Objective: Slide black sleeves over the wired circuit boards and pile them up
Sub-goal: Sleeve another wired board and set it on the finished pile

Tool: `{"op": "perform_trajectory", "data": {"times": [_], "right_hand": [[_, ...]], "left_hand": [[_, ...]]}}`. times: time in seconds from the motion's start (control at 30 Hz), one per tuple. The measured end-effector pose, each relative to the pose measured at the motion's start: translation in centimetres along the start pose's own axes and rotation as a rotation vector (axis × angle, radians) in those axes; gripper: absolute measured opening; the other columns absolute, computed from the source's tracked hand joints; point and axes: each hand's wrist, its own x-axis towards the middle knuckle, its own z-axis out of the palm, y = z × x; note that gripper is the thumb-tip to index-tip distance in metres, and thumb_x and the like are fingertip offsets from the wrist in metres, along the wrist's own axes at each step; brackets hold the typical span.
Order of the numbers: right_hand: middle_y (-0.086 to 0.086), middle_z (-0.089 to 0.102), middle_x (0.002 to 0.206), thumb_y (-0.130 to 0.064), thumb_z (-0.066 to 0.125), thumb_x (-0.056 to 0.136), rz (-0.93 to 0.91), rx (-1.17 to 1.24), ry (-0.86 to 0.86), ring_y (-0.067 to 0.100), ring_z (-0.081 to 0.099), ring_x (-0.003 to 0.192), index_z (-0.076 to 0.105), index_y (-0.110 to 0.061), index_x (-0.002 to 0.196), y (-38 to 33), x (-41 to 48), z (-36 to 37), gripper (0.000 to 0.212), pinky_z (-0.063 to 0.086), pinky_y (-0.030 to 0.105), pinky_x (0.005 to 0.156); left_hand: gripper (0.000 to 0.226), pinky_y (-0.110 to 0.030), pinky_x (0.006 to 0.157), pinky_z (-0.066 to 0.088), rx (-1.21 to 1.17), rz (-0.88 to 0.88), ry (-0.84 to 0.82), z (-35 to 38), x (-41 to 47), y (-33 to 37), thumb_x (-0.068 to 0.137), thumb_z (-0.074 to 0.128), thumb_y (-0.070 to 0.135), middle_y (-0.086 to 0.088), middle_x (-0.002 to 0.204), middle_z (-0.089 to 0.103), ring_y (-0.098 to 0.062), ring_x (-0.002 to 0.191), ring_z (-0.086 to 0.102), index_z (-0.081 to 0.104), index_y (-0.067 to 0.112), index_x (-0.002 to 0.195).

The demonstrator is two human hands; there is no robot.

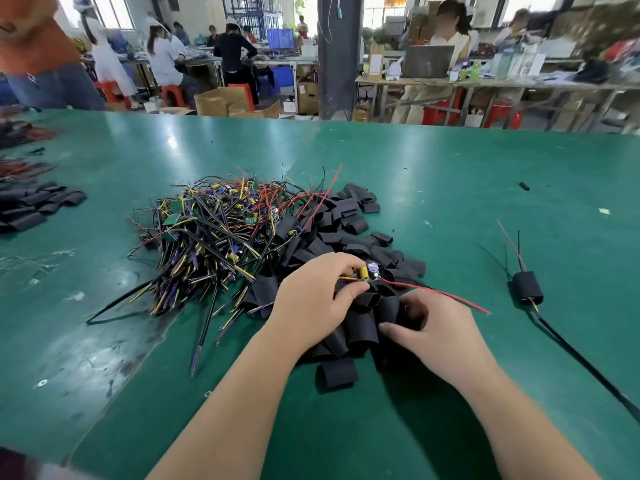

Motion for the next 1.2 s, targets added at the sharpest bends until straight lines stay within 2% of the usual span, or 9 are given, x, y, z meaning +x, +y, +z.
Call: {"op": "perform_trajectory", "data": {"times": [0.2, 0.3, 0.37, 0.5, 0.63, 0.77, 0.87, 1.0, 1.2], "right_hand": [[-0.003, 0.058, 0.059, -0.01, 0.072, 0.069, 0.062, 0.069, 0.114, 0.01, 0.051, 0.058, 0.049, -0.011, 0.06, 0.0, 0.2, 1.1, 0.025, 0.036, 0.016, 0.055], [-0.003, 0.072, 0.073, 0.006, 0.064, 0.076, 0.197, 0.553, 0.174, 0.003, 0.063, 0.064, 0.029, -0.017, 0.052, 0.3, 0.5, 0.7, 0.048, 0.038, 0.017, 0.051], [0.005, 0.071, 0.074, 0.013, 0.063, 0.078, 0.2, 0.877, 0.204, 0.004, 0.055, 0.051, 0.026, -0.018, 0.054, 0.6, 0.6, -0.4, 0.054, 0.033, 0.017, 0.046], [0.011, 0.056, 0.072, -0.008, 0.071, 0.071, 0.23, 1.304, 0.257, 0.012, 0.04, 0.043, 0.04, -0.02, 0.048, 0.8, 0.5, -3.0, 0.04, 0.038, 0.018, 0.045], [0.001, 0.071, 0.104, -0.016, 0.067, 0.07, 0.167, 1.355, 0.302, 0.016, 0.062, 0.068, 0.051, -0.027, 0.073, 1.3, 0.7, -4.4, 0.02, 0.042, 0.022, 0.062], [-0.001, 0.068, 0.12, -0.016, 0.058, 0.081, 0.066, 1.539, 0.263, 0.022, 0.067, 0.105, 0.055, -0.026, 0.115, 1.7, 0.8, -5.2, 0.036, 0.053, 0.021, 0.075], [-0.002, 0.07, 0.112, -0.019, 0.055, 0.084, 0.023, 1.612, 0.227, 0.023, 0.065, 0.112, 0.06, -0.027, 0.107, 1.7, 0.9, -5.3, 0.025, 0.054, 0.021, 0.08], [-0.006, 0.071, 0.107, -0.023, 0.055, 0.083, 0.024, 1.593, 0.212, 0.018, 0.066, 0.11, 0.057, -0.025, 0.103, 1.6, 0.9, -4.9, 0.02, 0.054, 0.024, 0.079], [-0.006, 0.074, 0.097, -0.023, 0.057, 0.08, 0.078, 1.605, 0.219, 0.01, 0.067, 0.102, 0.06, -0.021, 0.096, 1.3, 0.9, -4.3, 0.017, 0.054, 0.02, 0.075]], "left_hand": [[0.022, -0.016, 0.08, 0.043, 0.003, 0.011, 0.106, -0.4, -0.9, -0.4, 0.087, 0.067, 0.026, 0.016, 0.098, 0.065, -0.003, 0.096, 0.059, 0.065, 0.023, 0.109], [0.022, -0.018, 0.075, 0.046, -0.008, 0.027, 0.185, -0.4, -1.3, -0.3, 0.088, 0.063, 0.029, 0.016, 0.096, 0.062, -0.003, 0.094, 0.058, 0.065, 0.021, 0.108], [0.024, -0.022, 0.072, 0.048, -0.024, 0.013, 0.251, -0.6, -1.4, -0.3, 0.088, 0.06, 0.031, 0.014, 0.095, 0.062, -0.004, 0.092, 0.058, 0.065, 0.019, 0.108], [0.023, -0.025, 0.068, 0.049, -0.055, -0.012, 0.385, -0.9, -1.3, -0.3, 0.089, 0.061, 0.027, 0.007, 0.092, 0.063, -0.011, 0.087, 0.06, 0.067, 0.013, 0.106], [0.024, -0.018, 0.064, 0.043, -0.075, -0.02, 0.414, -1.0, -1.3, -0.4, 0.089, 0.06, 0.027, 0.005, 0.09, 0.064, -0.01, 0.084, 0.059, 0.066, 0.012, 0.105], [0.024, -0.014, 0.062, 0.041, -0.076, -0.028, 0.41, -0.9, -1.2, -0.4, 0.088, 0.06, 0.027, 0.004, 0.089, 0.064, -0.008, 0.083, 0.058, 0.067, 0.011, 0.105], [0.024, -0.011, 0.063, 0.04, -0.078, -0.032, 0.418, -0.9, -1.2, -0.3, 0.088, 0.06, 0.027, 0.004, 0.089, 0.064, -0.005, 0.083, 0.056, 0.067, 0.011, 0.103], [0.023, -0.023, 0.064, 0.045, -0.086, -0.029, 0.426, -0.8, -1.2, -0.3, 0.089, 0.06, 0.028, 0.004, 0.089, 0.064, -0.009, 0.082, 0.057, 0.067, 0.011, 0.103], [0.029, -0.014, 0.065, 0.042, -0.1, -0.02, 0.452, -0.9, -1.2, -0.2, 0.09, 0.054, 0.035, 0.01, 0.091, 0.062, -0.005, 0.082, 0.057, 0.067, 0.013, 0.104]]}}
